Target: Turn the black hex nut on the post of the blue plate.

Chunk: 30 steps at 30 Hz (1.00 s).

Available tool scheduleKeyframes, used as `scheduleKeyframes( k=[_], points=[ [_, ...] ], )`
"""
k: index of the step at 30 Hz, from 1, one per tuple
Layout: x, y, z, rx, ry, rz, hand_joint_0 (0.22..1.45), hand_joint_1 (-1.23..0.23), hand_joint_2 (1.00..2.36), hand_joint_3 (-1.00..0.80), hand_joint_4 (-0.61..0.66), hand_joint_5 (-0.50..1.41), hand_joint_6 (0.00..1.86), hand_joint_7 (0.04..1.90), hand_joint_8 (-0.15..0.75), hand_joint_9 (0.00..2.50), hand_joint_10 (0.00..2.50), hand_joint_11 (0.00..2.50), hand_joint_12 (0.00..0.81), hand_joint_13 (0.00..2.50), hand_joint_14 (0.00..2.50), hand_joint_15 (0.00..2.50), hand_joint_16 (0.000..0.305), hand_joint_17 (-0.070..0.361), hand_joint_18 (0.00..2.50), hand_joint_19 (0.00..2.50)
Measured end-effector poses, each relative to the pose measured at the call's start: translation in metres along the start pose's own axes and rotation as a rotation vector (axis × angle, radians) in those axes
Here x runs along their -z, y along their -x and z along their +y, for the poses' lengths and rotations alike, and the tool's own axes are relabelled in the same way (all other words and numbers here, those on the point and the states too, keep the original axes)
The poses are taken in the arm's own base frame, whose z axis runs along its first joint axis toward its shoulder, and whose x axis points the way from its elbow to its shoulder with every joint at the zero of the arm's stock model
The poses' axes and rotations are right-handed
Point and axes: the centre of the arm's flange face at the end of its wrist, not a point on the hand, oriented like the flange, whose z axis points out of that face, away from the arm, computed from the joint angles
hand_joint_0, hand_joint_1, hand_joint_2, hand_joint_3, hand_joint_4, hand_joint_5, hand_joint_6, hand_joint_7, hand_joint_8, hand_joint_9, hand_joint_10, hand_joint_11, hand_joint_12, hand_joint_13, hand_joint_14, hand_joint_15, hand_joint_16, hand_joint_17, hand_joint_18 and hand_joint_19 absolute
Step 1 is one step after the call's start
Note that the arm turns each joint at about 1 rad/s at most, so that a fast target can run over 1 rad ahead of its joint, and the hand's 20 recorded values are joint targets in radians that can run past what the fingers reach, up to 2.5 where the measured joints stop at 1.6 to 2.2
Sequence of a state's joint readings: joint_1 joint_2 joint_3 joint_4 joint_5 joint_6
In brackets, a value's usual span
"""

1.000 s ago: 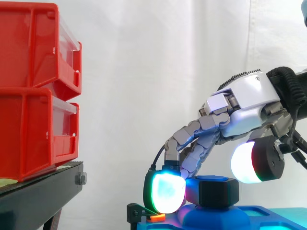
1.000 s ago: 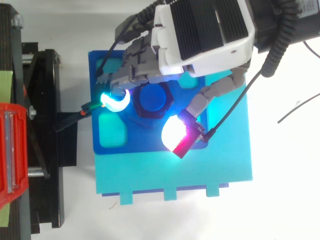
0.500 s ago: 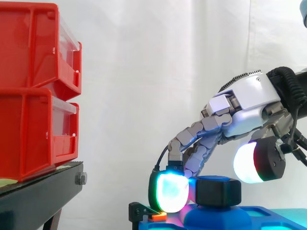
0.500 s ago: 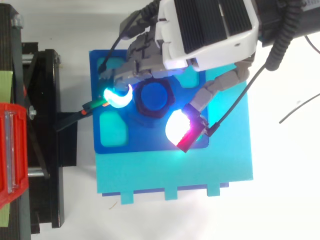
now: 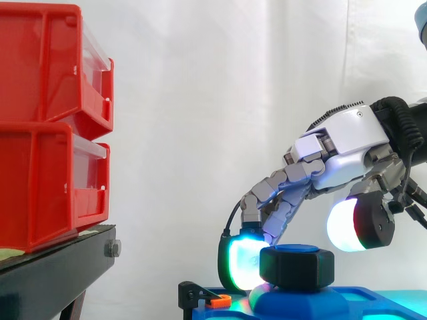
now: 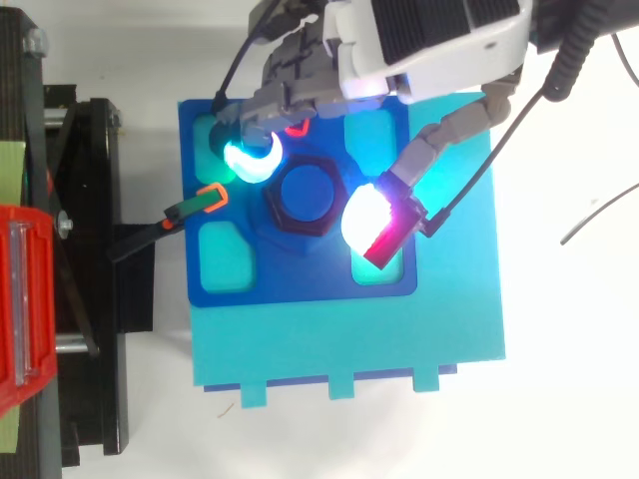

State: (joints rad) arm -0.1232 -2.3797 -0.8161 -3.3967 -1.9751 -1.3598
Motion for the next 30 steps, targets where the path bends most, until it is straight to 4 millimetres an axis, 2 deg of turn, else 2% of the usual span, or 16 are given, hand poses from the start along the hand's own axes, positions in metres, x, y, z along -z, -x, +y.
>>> scheduleKeyframes(
  k=[15,30],
  points=[
    [0.007,0.003,-0.006,-0.006,0.001,0.009,0.49,-0.46,1.0,-0.5,0.18,-0.13,0.5,1.03,0.202,0.57,0.01,0.23,0.28,0.62,0.01,0.35,0.023,0.053,0.12,0.37],
    [0.018,0.031,0.004,0.024,0.001,0.021,0.49,-0.46,1.0,-0.5,0.19,-0.13,0.5,1.01,0.2,0.57,0.01,0.23,0.277,0.62,0.01,0.35,0.024,0.053,0.12,0.37]
  ],
)
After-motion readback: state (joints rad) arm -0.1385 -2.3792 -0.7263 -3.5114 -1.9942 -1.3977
